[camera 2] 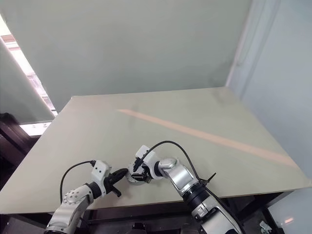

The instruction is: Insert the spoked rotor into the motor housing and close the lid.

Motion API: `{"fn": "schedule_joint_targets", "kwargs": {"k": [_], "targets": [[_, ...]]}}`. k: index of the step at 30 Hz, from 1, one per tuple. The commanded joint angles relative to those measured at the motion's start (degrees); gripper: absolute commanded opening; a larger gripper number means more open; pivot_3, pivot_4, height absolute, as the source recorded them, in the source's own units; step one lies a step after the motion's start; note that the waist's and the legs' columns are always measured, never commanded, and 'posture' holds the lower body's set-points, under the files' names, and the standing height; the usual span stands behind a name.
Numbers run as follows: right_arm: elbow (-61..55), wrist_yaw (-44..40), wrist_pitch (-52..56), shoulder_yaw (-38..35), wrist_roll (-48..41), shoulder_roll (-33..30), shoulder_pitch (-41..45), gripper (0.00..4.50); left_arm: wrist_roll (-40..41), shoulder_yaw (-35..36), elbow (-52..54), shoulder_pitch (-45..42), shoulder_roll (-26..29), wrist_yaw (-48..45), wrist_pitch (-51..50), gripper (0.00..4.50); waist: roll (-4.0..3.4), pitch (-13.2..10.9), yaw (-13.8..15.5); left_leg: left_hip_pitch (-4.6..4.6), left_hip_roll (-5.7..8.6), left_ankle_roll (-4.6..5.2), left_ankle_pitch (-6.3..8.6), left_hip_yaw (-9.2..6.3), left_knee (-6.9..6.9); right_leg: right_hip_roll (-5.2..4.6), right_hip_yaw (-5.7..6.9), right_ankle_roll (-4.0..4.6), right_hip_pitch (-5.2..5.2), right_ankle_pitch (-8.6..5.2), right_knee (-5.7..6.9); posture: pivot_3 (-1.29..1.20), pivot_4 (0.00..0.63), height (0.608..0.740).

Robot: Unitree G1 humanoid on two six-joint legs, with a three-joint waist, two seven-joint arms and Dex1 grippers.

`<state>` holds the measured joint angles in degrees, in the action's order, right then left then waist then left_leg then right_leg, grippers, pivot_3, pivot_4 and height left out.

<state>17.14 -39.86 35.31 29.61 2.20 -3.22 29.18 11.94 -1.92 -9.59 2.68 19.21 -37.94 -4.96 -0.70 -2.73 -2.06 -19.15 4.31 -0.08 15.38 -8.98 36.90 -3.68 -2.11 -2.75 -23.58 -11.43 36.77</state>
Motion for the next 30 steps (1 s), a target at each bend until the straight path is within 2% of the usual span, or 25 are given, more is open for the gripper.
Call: {"fn": "schedule_joint_targets", "kwargs": {"k": [1, 2, 4, 6, 13, 18, 23, 30], "targets": [[-2.0, 0.0, 0.6, -0.3, 0.5, -0.7, 0.7, 3.27, -1.4, -2.0, -3.3, -0.7, -0.4, -1.3, 1.0, 0.00, 0.00, 0.0, 0.3, 0.11, 0.00, 0.01, 0.01, 0.00, 0.00, -0.01, 0.01, -0.01, 0.14, -0.01, -0.02, 0.00, 0.000, 0.740], [-2.1, -0.2, 0.6, -0.1, 0.5, -0.9, 0.8, 3.27, -1.6, -2.2, -3.8, -0.8, -0.2, -1.6, 1.2, 0.00, 0.00, 0.0, 0.4, 0.18, 0.00, 0.01, 0.02, 0.02, -0.01, -0.02, 0.00, -0.01, 0.20, -0.01, -0.02, 0.00, 0.000, 0.740], [-2.6, -1.2, 1.1, -0.1, 0.0, -1.3, 1.0, 4.03, -1.8, -2.4, -4.6, -0.8, 0.0, -2.1, 1.9, 0.00, 0.01, 0.0, 0.6, 0.23, 0.00, 0.01, 0.02, 0.04, -0.01, -0.03, -0.01, -0.01, 0.23, -0.01, -0.02, 0.00, 0.000, 0.740], [-3.3, -2.0, 2.2, -0.8, -1.0, -1.2, 1.0, 4.49, -1.8, -2.5, -5.1, -0.8, 0.1, -2.3, 2.5, 0.00, 0.02, 0.0, 0.6, 0.32, -0.01, 0.04, 0.03, 0.06, -0.01, -0.04, -0.02, -0.01, 0.26, -0.02, -0.03, 0.00, 0.000, 0.740], [-6.0, -2.6, 7.9, -8.2, -7.6, 0.7, 2.4, 4.49, -2.1, -3.1, -7.1, -1.6, 0.1, -3.2, 3.8, 0.00, 0.00, 0.0, 0.6, 0.41, -0.08, 0.04, 0.04, 0.10, -0.03, -0.01, -0.01, -0.02, 0.30, -0.02, -0.01, 0.00, 0.000, 0.740], [-5.2, 0.2, 16.2, -20.0, -15.8, 3.2, 5.2, 4.49, -2.2, -3.5, -8.1, -1.9, -0.1, -3.5, 4.5, 0.00, 0.00, 0.0, 0.7, 0.40, -0.08, 0.04, 0.04, 0.12, -0.03, -0.04, -0.03, -0.02, 0.29, -0.01, -0.02, 0.00, 0.000, 0.740], [2.2, 4.7, 23.8, -32.3, -22.1, 3.0, 9.0, 4.49, -2.5, -3.9, -8.8, -2.0, -0.3, -4.0, 5.1, 0.00, -0.03, 0.0, 0.8, 0.40, -0.06, 0.05, 0.04, 0.12, -0.04, -0.04, -0.03, -0.02, 0.27, -0.01, -0.02, 0.00, 0.000, 0.740], [13.3, 7.0, 34.2, -41.7, -27.9, 1.6, 10.4, 4.49, -2.8, -4.1, -9.2, -2.3, -0.4, -4.5, 5.5, 0.00, -0.19, 0.1, 0.8, 0.37, -0.03, 0.07, 0.04, 0.22, -0.12, -0.05, -0.10, -0.02, 0.29, -0.01, -0.04, 0.00, 0.000, 0.740]]}}
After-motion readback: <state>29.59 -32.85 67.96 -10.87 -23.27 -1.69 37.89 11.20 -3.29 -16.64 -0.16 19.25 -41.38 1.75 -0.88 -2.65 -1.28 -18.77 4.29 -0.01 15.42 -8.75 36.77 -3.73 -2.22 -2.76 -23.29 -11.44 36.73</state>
